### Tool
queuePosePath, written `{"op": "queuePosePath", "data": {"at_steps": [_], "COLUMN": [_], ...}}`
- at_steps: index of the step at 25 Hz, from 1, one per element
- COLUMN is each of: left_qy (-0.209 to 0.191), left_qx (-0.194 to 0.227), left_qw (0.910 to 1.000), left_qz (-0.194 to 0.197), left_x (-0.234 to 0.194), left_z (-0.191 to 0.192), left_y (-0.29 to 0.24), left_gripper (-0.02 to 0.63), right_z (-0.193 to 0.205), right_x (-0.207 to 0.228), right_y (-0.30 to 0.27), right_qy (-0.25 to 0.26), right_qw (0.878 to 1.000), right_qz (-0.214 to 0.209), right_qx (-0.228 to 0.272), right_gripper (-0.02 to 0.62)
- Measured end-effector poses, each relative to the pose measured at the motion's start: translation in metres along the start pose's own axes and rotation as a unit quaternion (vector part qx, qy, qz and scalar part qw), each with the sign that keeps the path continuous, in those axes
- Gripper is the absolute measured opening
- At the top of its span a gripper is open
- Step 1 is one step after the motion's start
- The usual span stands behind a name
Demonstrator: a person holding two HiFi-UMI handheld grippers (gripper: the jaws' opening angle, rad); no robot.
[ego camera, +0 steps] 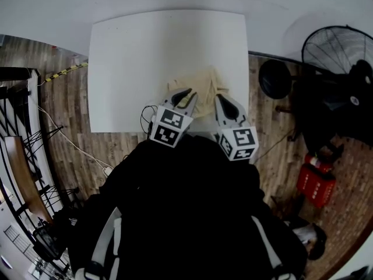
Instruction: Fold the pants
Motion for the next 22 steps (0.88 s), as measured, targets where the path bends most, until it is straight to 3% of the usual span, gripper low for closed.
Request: {"op": "queuePosePath", "data": {"at_steps": [7, 11, 16, 22], "left_qy": [0.040, 0.049, 0.042, 0.030], "left_qx": [0.085, 0.123, 0.177, 0.214], "left_qw": [0.9947, 0.9894, 0.9790, 0.9702], "left_qz": [-0.041, -0.060, -0.092, -0.110], "left_x": [-0.031, -0.039, -0.047, -0.045], "left_z": [-0.028, -0.037, -0.045, -0.050], "left_y": [0.038, 0.054, 0.075, 0.090], "left_gripper": [0.006, 0.003, 0.003, 0.003], "right_z": [-0.026, -0.037, -0.048, -0.062], "right_x": [-0.012, -0.017, -0.021, -0.022], "right_y": [-0.006, -0.007, -0.006, -0.002], "right_qy": [0.018, 0.028, 0.042, 0.044], "right_qw": [1.000, 0.999, 0.998, 0.996], "right_qz": [-0.005, -0.002, 0.015, 0.015], "right_qx": [0.023, 0.033, 0.048, 0.071], "right_gripper": [0.005, 0.005, 0.005, 0.005]}}
Point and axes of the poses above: the fingertips, and each gripper's own axes: y backward along the fingers, x to its right, z out of its underside, the point moved 1 cm from there along y, backward along the fingers, and after that the axes turned 10 degrees about -x, right-handed, at the moved point
